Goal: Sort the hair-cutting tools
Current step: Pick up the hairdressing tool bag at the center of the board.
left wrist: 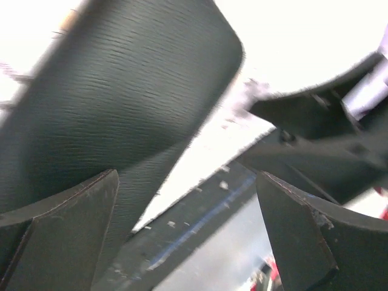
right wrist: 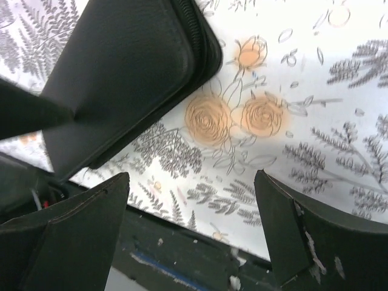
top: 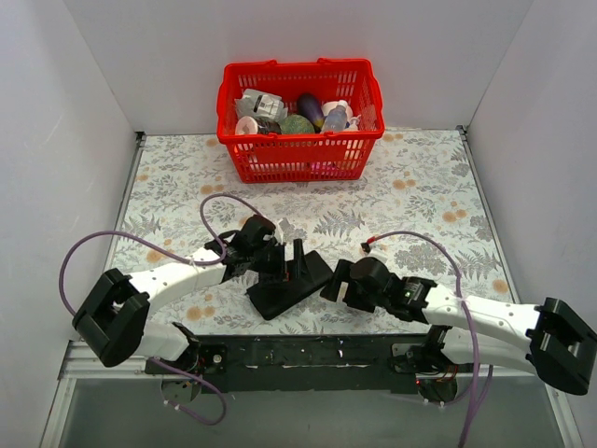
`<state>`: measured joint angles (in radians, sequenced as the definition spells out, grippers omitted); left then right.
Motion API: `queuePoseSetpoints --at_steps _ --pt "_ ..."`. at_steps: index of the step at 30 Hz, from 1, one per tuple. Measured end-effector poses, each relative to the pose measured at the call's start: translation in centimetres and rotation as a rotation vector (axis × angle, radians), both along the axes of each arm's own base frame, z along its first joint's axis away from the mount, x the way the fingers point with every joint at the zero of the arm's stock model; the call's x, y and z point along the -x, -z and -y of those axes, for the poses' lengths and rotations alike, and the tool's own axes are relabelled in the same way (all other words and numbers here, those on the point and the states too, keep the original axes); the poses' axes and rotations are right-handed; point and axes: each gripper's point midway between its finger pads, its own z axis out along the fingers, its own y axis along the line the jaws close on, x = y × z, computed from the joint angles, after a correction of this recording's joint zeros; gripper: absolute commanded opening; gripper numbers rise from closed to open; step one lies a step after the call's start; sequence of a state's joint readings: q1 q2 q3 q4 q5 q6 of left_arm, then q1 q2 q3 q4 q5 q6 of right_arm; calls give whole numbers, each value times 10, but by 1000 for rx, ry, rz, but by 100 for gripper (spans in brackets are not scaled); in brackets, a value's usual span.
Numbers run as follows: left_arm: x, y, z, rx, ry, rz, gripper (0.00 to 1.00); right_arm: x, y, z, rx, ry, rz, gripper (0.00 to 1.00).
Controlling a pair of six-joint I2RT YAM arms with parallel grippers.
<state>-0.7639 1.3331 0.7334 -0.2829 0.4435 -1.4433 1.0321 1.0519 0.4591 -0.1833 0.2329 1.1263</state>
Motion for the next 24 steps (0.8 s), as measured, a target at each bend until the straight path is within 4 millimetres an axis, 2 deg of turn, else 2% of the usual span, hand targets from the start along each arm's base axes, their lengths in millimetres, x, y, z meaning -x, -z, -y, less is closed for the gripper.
queuePoseSetpoints --at_steps 2,5,8,13,18,24 --pt "-14 13 -17 -75 -66 14 98 6 -4 1 -45 15 -14 91" --pt "-28 24 -38 -157 -127 37 98 5 -11 0 -101 62 -17 91" --pt "-38 26 -55 -187 -164 55 98 -1 -14 -4 -150 104 -10 91" --pt "-57 26 -80 -207 -235 73 98 -8 -6 -9 -169 180 -39 91" --pt "-49 34 -82 -203 -215 50 98 -8 9 -17 -191 237 -87 91" --pt "-45 38 -81 -189 -202 36 98 -13 7 -39 -278 266 -97 91"
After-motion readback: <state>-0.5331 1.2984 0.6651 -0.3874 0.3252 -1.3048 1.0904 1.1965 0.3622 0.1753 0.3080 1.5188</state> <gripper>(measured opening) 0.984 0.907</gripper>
